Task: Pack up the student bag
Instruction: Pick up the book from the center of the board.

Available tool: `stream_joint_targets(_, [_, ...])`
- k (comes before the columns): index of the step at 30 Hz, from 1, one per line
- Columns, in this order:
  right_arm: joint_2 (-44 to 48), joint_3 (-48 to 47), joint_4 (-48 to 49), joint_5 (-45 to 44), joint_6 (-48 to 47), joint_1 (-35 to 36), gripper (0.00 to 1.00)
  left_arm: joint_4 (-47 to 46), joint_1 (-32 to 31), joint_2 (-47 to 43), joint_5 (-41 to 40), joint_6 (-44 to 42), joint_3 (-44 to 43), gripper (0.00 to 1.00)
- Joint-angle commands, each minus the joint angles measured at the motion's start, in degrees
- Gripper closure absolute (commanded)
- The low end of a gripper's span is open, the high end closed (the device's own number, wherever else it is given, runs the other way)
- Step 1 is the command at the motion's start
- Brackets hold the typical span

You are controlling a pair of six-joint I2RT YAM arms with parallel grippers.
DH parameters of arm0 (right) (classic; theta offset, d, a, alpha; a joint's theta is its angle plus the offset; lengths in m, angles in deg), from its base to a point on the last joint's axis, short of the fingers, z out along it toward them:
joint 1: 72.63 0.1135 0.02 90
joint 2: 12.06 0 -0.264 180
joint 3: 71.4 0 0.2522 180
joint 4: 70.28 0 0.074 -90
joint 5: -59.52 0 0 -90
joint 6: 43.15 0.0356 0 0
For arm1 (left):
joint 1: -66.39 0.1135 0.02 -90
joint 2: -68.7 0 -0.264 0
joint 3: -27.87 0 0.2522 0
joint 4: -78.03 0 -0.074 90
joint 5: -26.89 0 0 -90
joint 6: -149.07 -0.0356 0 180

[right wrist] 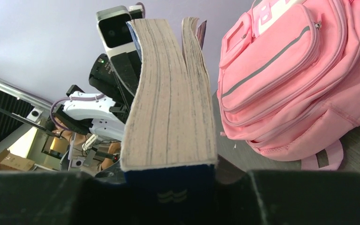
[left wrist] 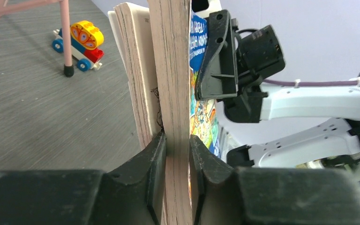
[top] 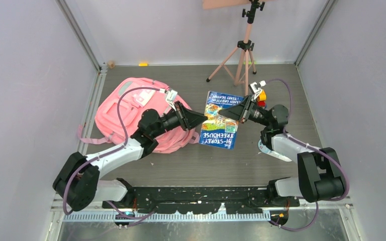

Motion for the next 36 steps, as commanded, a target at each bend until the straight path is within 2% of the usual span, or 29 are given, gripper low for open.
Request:
stream_joint_targets(1, [6.43,-2.52,-9.23,-2.51,-7.85,1.19,0.99,11.97,-0.16,-6.62,-2.6,-8.88,-4.23,0.64])
stream_joint_targets(3, [9.73,-3.74,-20.85,-6.3,-15.51,0.9,0.99,23.64,-0.11,-10.0,-4.56,-14.31,-5.59,0.42])
stream_joint_targets(4, [11.09,-5.2,-31.48,-8.12,-18.55,0.84,0.99,29.06,-0.11,-11.71,-5.78,-17.05,-6.36,0.34])
stream_joint_targets(5, [13.96,-7.21,-37.88,-12.96,-25.61,0.82,0.99,35.18,-0.1,-13.2,-7.44,-19.93,-7.33,0.28])
stream_joint_targets(6, [15.32,-8.29,-49.71,-15.72,-28.83,0.82,0.99,40.95,-0.1,-14.28,-9.31,-22.71,-8.45,0.25])
stream_joint_targets(8, [18.78,-11.02,-62.26,-27.41,-36.35,0.81,0.99,53.65,-0.23,-15.61,-14.23,-27.88,-10.78,0.22])
stream_joint_targets(12, [23.76,-13.86,-76.67,-38.42,-44.44,0.8,1.0,67.92,-1.14,-16.48,-24.41,-33.34,-12.48,0.22])
stream_joint_targets(15, [25.46,-13.59,-79.71,-40.92,-46.35,0.81,0.99,72.26,-4.84,-16.49,-31.93,-35.12,-12.02,0.25])
stream_joint_targets(20, [26.51,-12.22,-80.44,-42.74,-46.35,0.81,1.0,75.97,-16.71,-12.99,-46.75,-36.71,-12.13,0.31])
stream_joint_targets(24, [26.45,-11.84,-80.22,-42.95,-45.9,0.81,0.99,80.01,-19.24,-9.72,-54.8,-34.27,-12.9,0.39])
stream_joint_targets(27, [26.5,-12.03,-80.1,-43.09,-46.1,0.81,0.99,80.4,-19.44,-9.39,-56.11,-33.62,-12.11,0.45])
stream_joint_targets(36, [26.43,-11.86,-79.58,-43.27,-46.02,0.81,1.0,76.46,-19.44,-7.87,-54.39,-34.01,-9.28,0.46])
